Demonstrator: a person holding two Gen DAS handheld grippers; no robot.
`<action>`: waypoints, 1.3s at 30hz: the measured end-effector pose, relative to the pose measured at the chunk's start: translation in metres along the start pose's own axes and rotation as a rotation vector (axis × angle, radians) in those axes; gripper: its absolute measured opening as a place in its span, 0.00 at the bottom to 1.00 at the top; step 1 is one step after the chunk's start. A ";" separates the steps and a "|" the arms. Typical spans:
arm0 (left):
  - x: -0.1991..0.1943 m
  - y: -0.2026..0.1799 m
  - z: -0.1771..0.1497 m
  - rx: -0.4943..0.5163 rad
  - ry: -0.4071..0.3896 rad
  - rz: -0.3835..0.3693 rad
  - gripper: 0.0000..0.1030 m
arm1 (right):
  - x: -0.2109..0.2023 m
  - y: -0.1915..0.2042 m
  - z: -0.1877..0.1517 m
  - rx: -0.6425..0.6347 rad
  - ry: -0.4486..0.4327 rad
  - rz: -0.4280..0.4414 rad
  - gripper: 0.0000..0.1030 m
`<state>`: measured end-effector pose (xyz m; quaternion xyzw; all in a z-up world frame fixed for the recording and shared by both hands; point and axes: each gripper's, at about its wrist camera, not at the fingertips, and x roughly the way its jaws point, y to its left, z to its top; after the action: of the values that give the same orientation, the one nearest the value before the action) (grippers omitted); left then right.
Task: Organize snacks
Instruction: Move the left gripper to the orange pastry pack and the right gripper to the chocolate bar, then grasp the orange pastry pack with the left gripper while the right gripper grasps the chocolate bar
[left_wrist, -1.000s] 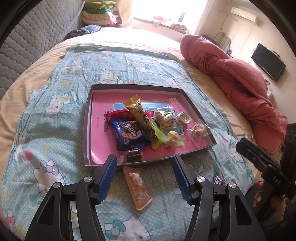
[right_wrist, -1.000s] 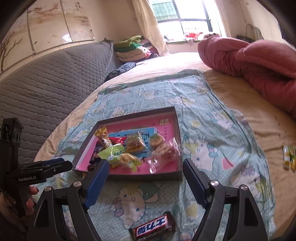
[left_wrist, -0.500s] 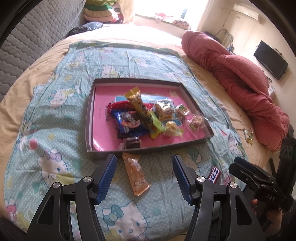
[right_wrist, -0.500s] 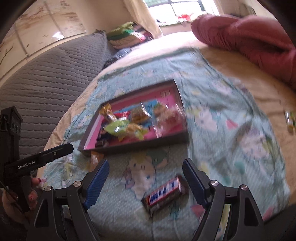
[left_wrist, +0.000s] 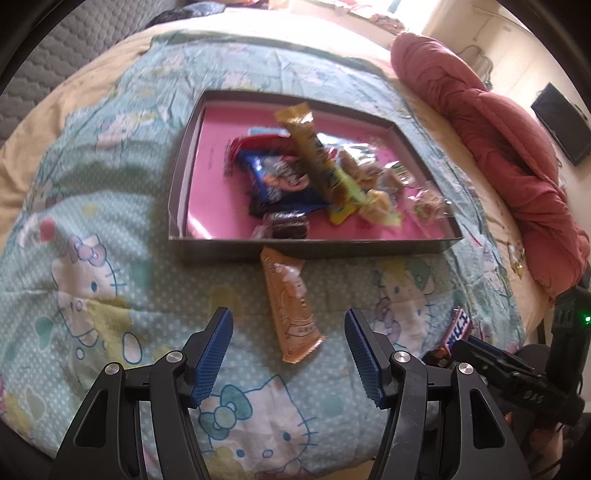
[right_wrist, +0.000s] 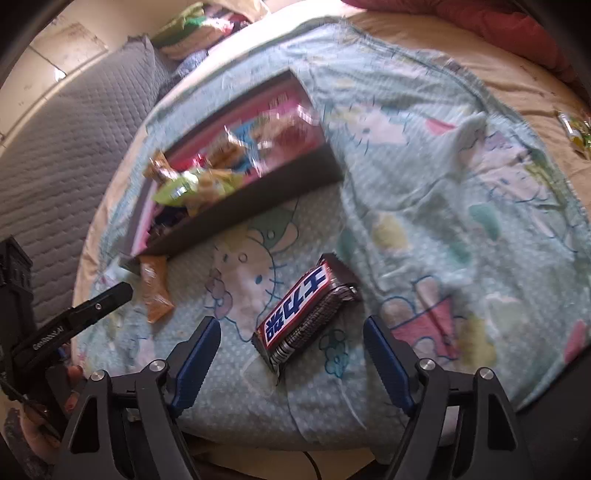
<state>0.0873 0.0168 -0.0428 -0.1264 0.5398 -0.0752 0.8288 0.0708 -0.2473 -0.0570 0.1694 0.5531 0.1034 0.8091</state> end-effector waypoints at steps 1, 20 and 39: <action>0.004 0.003 0.000 -0.013 0.008 0.000 0.63 | 0.005 0.002 0.000 -0.013 0.001 -0.015 0.73; 0.044 -0.003 0.008 -0.012 0.000 0.012 0.30 | 0.039 0.048 0.021 -0.358 -0.041 -0.102 0.34; -0.021 0.001 0.015 0.009 -0.152 -0.061 0.25 | -0.005 0.070 0.026 -0.440 -0.196 0.012 0.29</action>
<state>0.0928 0.0255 -0.0194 -0.1445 0.4711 -0.0930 0.8652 0.0944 -0.1884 -0.0168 0.0019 0.4353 0.2094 0.8756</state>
